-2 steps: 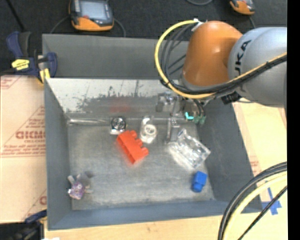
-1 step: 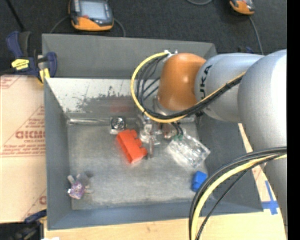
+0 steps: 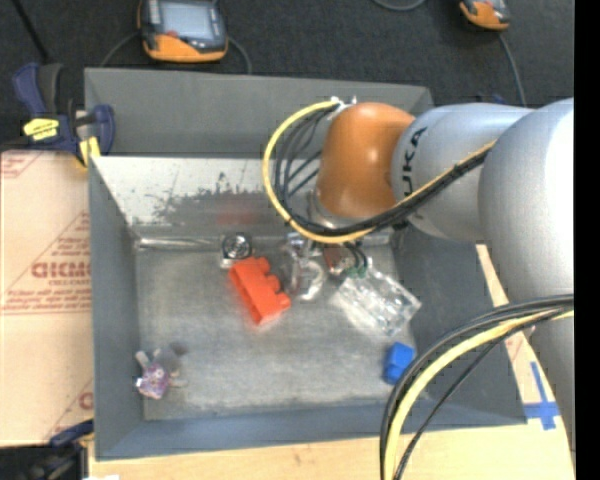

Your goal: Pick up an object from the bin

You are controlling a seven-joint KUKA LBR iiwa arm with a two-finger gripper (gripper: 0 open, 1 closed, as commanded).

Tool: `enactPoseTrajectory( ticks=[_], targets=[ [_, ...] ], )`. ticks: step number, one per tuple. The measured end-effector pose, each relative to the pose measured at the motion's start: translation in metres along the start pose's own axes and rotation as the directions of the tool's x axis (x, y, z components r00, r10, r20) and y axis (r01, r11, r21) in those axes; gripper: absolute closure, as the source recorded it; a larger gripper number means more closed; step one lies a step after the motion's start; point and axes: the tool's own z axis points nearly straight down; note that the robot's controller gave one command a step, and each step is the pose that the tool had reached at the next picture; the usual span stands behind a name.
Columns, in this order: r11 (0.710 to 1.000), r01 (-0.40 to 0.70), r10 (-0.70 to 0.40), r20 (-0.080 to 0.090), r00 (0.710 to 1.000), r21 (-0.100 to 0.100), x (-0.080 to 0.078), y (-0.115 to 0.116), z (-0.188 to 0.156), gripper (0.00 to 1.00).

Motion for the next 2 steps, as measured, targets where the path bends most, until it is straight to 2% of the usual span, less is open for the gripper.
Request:
enactPoseTrajectory(
  ticks=[1, 2],
  targets=[
    [0.986, -0.166, 0.166, -0.008, 0.986, 0.000, 0.012, 0.000, -0.039, 1.00],
    [0.984, -0.178, 0.178, -0.005, 0.984, 0.004, 0.041, -0.034, -0.131, 1.00]
  ],
)
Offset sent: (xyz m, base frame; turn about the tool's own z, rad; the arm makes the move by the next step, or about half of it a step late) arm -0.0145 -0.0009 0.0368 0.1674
